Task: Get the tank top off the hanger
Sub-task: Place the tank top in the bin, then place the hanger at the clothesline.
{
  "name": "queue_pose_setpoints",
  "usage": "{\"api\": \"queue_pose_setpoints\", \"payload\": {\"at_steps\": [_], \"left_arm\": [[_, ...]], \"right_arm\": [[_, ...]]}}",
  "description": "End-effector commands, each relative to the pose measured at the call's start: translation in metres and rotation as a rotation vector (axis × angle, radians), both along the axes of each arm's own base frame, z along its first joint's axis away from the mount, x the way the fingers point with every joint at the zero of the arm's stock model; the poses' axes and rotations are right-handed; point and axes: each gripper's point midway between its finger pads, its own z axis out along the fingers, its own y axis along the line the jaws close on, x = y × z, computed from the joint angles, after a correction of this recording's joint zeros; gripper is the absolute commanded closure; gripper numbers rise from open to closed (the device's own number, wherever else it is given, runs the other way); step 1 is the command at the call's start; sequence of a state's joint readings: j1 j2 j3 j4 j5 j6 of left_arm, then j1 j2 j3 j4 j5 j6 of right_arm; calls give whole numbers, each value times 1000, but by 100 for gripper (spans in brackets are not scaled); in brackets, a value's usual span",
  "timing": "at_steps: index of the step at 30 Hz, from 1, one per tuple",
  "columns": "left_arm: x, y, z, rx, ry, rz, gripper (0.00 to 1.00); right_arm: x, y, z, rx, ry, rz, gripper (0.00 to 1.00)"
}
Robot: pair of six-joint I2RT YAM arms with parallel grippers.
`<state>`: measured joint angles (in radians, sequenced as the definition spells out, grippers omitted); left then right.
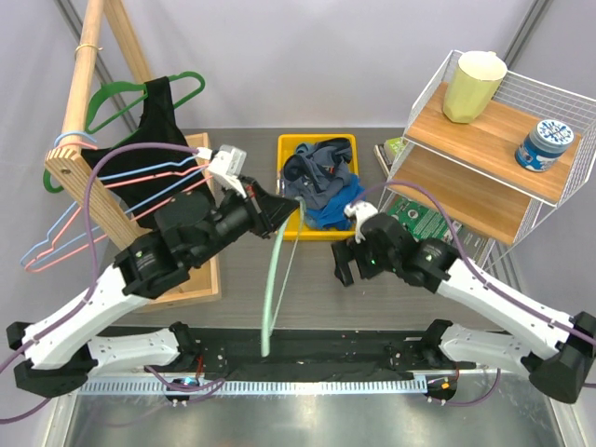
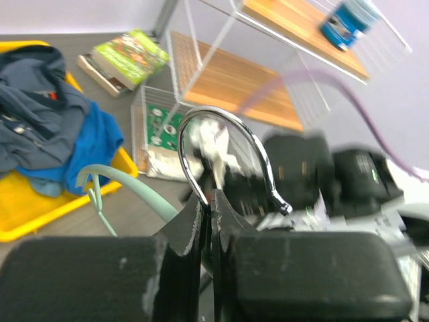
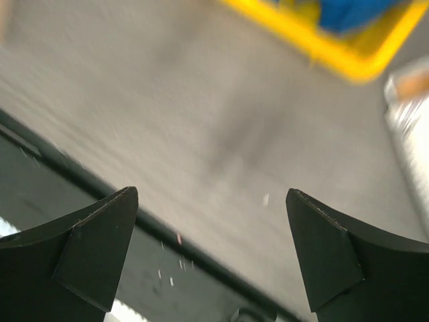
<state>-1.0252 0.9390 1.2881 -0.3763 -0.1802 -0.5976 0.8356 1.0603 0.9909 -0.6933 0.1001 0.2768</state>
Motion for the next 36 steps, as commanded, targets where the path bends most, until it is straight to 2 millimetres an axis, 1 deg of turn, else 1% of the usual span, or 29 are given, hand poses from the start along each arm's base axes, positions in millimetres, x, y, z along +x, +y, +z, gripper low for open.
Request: {"api": "queue_pose_setpoints", "payload": {"at_steps": [1, 2, 3, 4, 5, 6, 7, 8, 9, 10, 11, 12, 14, 15, 16, 18, 19, 21, 22, 24, 25, 26, 27, 28, 29, 30, 31, 33, 36], "left_arm": [[35, -4, 41, -96, -60, 155, 100], [42, -5, 41, -91, -62, 185, 100], [46, -5, 47, -98, -74, 203, 100], [50, -5, 48, -97, -73, 227, 100], [59, -7, 43, -82, -68, 262, 100], [60, -7, 51, -83, -94, 264, 100], [60, -11, 52, -81, -103, 252, 100], [58, -14, 54, -82, -113, 230, 100], [51, -21, 60, -99, -130, 174, 100], [47, -24, 60, -105, -130, 145, 100], [43, -27, 62, -113, -130, 117, 100], [31, -31, 63, -116, -130, 50, 100], [15, -31, 67, -133, -109, -23, 100], [-2, -28, 71, -146, -112, -97, 100], [-13, -25, 75, -161, -111, -139, 100], [-33, -18, 77, -186, -98, -212, 100], [-55, -4, 90, -222, -126, -279, 100], [-76, 9, 97, -249, -132, -341, 100], [-96, 20, 105, -272, -159, -412, 100], [-120, 28, 108, -286, -164, -507, 100], [-140, 35, 110, -293, -176, -594, 100], [-149, 38, 107, -288, -167, -634, 100], [-158, 40, 106, -289, -153, -673, 100], [-175, 47, 104, -283, -161, -754, 100], [-182, 50, 103, -284, -156, -788, 100], [-188, 52, 99, -279, -152, -819, 100], [-193, 56, 99, -284, -158, -837, 100], [-201, 59, 95, -284, -148, -875, 100], [-212, 64, 97, -308, -143, -938, 100]], "right_arm": [[-39, -6, -6, 110, 71, 18, 2], [-44, -4, 7, 158, 57, 25, 2], [-54, 7, 31, 241, 67, 75, 2], [-59, 13, 48, 309, 70, 98, 2], [-64, 17, 68, 373, 51, 126, 2], [-71, 24, 94, 440, 31, 179, 2], [-73, 25, 109, 471, 1, 201, 2], [-74, 23, 118, 477, -23, 215, 1], [-73, 19, 137, 488, -66, 217, 1], [-70, 10, 135, 440, -74, 186, 1], [-67, 5, 139, 406, -104, 189, 0], [-66, 1, 153, 402, -138, 188, 0], [-61, -12, 156, 346, -175, 157, 0], [-60, -16, 167, 350, -201, 150, 0], [-61, -20, 168, 337, -202, 141, 0], [-62, -25, 177, 338, -232, 142, 0], [-64, -28, 180, 344, -241, 147, 0], [-70, -30, 186, 357, -256, 176, 0], [-75, -32, 190, 370, -268, 192, 0], [-86, -31, 192, 387, -266, 256, 0], [-93, -31, 192, 396, -262, 288, 0], [-100, -31, 193, 402, -256, 322, 0], [-114, -28, 191, 417, -227, 395, 0], [-122, -28, 192, 429, -225, 431, 0], [-136, -25, 192, 455, -196, 502, 0], [-142, -23, 193, 476, -191, 538, 0], [-149, -20, 189, 492, -169, 572, 0], [-168, -13, 194, 562, -145, 679, 0], [-172, -7, 192, 581, -127, 719, 0]]}}
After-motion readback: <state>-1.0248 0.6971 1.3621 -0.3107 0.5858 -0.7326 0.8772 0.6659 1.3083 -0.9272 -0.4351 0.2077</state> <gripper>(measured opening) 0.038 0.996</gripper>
